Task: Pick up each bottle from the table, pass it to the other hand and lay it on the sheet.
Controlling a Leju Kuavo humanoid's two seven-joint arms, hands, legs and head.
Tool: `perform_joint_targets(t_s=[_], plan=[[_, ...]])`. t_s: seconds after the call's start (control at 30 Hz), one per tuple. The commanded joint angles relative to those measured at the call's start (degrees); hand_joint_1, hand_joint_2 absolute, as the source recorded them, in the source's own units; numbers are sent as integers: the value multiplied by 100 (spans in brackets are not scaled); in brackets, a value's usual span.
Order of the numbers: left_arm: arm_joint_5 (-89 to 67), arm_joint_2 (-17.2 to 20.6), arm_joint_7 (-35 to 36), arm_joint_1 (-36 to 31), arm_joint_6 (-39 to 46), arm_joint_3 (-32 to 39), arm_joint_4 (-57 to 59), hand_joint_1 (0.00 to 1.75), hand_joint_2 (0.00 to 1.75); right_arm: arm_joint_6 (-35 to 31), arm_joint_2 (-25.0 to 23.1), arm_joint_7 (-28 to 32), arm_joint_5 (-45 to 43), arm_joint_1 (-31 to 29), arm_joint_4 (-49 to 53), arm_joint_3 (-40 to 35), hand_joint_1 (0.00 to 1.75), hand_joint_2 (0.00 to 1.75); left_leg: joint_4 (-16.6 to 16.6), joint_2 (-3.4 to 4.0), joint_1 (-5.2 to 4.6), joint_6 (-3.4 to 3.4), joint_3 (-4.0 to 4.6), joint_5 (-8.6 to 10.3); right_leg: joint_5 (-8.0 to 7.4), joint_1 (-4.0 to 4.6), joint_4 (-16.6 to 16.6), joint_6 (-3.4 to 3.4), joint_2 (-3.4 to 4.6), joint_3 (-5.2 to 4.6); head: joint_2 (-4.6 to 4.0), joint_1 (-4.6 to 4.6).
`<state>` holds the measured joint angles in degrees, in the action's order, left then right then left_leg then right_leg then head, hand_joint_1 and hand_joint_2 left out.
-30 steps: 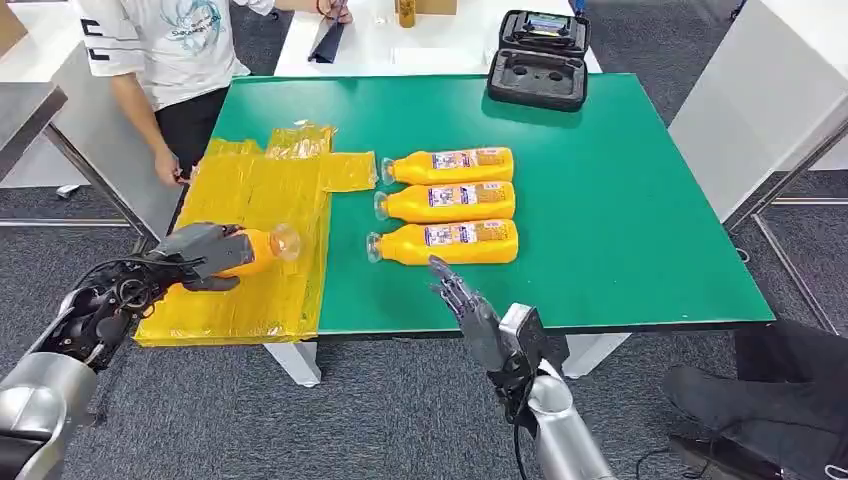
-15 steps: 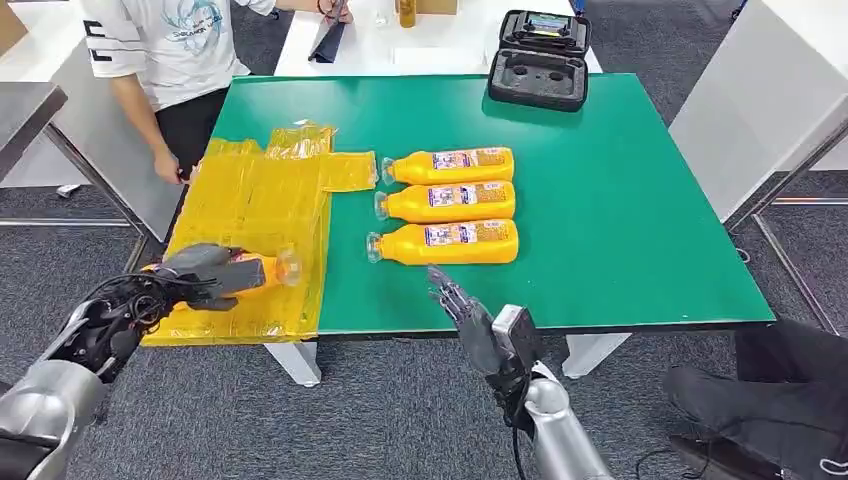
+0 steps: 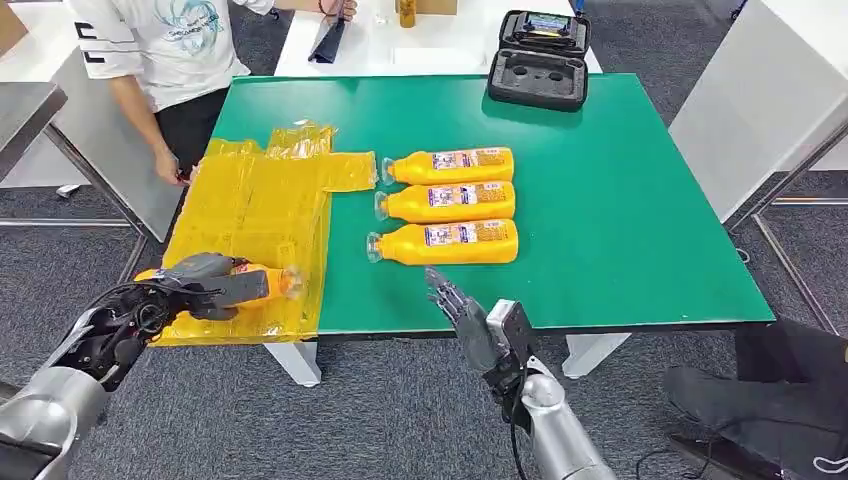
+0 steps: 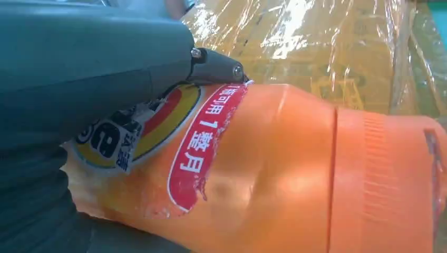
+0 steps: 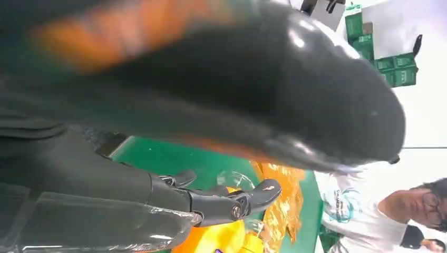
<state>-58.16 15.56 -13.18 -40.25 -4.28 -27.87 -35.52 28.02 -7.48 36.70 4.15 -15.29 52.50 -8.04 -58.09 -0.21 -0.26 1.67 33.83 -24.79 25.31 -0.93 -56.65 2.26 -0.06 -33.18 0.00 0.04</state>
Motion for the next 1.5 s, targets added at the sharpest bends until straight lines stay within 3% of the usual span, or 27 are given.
perform_joint_targets(t_s=[0.03, 0.1, 0.13, 0.17, 0.2, 0.3, 0.77, 0.8, 1.5], plan=[[-129, 65, 1, -182, -113, -346, 449, 87, 175, -29, -45, 7, 9, -379, -733, 28, 0, 0, 2, 11, 9, -10, -13, -4, 0, 9, 5, -9, 9, 11, 0, 0], [-127, 75, -38, -213, -189, -363, 509, 63, 175, -29, -47, -5, 0, -401, -791, 25, 0, 0, 0, 10, 5, -7, -7, -3, 0, 5, 2, -7, 9, 5, 0, -2], [-135, 76, -48, -224, -202, -375, 526, 63, 175, -30, -47, -9, -6, -408, -810, 28, 0, 0, 0, 7, 4, -5, -7, -3, 0, 4, 1, -5, 7, 5, 0, 0], [-126, 77, -71, -244, -247, -380, 562, 33, 175, -31, -45, -11, -14, -417, -845, 31, 0, 0, -1, 12, 8, -9, -8, -4, -1, 8, 2, -9, 11, 7, 0, -2], [-122, 75, -82, -254, -262, -382, 576, 14, 175, -40, -48, -11, -16, -422, -862, 31, 0, 0, 1, 7, 4, -6, -7, -2, 0, 4, 1, -6, 7, 5, 0, 0], [-124, 59, -92, -286, -252, -391, 640, 0, 175, -61, -47, 0, -65, -401, -929, 55, 0, 0, 0, 7, 5, -7, -6, -2, -1, 5, 1, -6, 6, 3, 0, -2], [-96, 174, -114, -336, -313, -380, 646, 0, 175, -124, -52, -99, -53, -333, -919, 21, 0, 0, -3, 9, 9, -10, -8, -4, 0, 9, 0, -9, 8, 7, 0, 0], [-52, 190, -139, -345, -284, -340, 557, 0, 0, -171, -48, -123, -57, -317, -921, 27, 0, 0, -1, 8, 6, -8, -7, -2, 0, 6, 1, -7, 7, 5, 0, 0], [469, 694, -708, -266, -1041, -462, -365, 0, 0, -318, -15, -394, -131, -220, -1005, 6, 0, 0, -5, 5, 15, -16, -10, -4, 2, 15, 1, -12, 3, 10, 0, 0]])
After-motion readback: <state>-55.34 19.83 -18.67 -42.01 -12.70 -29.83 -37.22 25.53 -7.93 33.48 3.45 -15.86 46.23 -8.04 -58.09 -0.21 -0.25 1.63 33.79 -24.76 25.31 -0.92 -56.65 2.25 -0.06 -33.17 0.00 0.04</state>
